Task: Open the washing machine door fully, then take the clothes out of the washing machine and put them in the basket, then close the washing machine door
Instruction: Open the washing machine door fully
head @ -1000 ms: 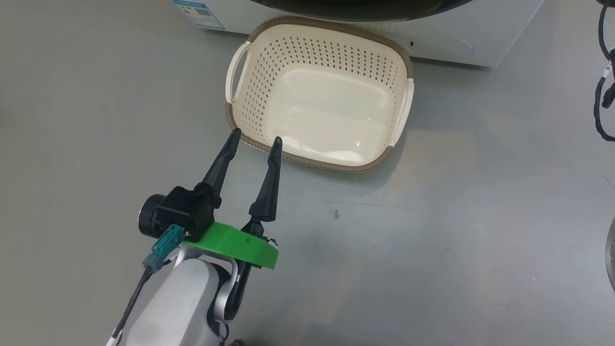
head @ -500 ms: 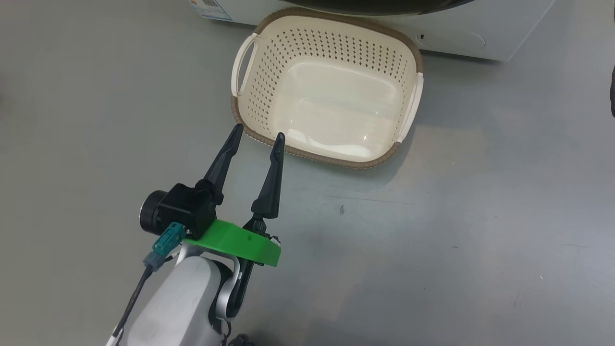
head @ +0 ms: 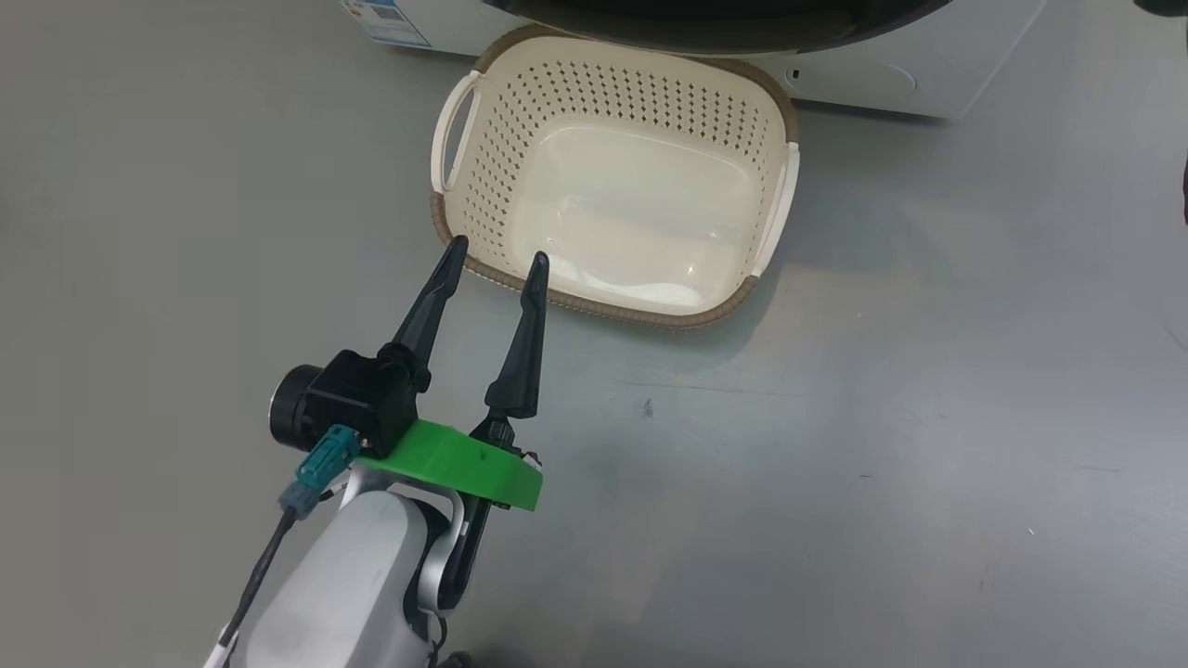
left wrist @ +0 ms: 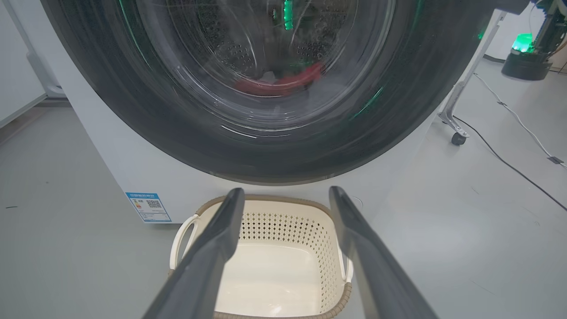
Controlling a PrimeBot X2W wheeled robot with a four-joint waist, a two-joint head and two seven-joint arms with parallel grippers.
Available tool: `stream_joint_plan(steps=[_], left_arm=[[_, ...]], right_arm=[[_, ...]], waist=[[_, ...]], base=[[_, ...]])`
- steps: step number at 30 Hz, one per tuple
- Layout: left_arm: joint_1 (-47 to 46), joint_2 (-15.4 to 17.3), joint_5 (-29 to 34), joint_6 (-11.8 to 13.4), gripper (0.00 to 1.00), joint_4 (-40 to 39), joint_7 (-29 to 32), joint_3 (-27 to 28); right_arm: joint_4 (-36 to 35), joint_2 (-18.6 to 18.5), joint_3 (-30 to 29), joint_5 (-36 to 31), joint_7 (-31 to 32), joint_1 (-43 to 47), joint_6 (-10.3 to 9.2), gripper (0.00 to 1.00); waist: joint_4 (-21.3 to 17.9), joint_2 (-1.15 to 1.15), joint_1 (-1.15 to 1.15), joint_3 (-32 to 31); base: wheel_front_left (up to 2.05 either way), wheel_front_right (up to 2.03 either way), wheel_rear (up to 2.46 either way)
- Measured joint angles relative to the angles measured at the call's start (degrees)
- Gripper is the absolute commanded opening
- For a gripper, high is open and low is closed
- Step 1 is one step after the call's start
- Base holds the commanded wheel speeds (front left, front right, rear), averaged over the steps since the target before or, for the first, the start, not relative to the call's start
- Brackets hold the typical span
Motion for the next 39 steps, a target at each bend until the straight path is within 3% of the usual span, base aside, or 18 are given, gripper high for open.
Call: stream_joint_plan(steps=[8,20,39], left_arm=[[-0.1,0.0,0.0,0.2,1.0,0.5,0.0,0.0],[-0.1,0.0,0.4,0.4,1.0,1.6,0.0,0.6],[1.5,0.0,1.9,0.4,1.0,4.6,0.0,2.8]], right_arm=[[1.2,0.5,0.7,1.5,4.2,0.1,0.08,0.0],[2.9,2.7,2.9,2.9,9.9,3.4,1.76,0.0],[3.9,6.0,4.6,4.0,12.4,13.0,3.64,0.0]], waist=[[-0.7,0.0,0.0,-0.5],[-2.4,0.0,0.0,-2.8],[-4.7,0.0,0.0,-8.3]], base=[[0.0,0.0,0.0],[0.0,0.0,0.0],[0.0,0.0,0.0]])
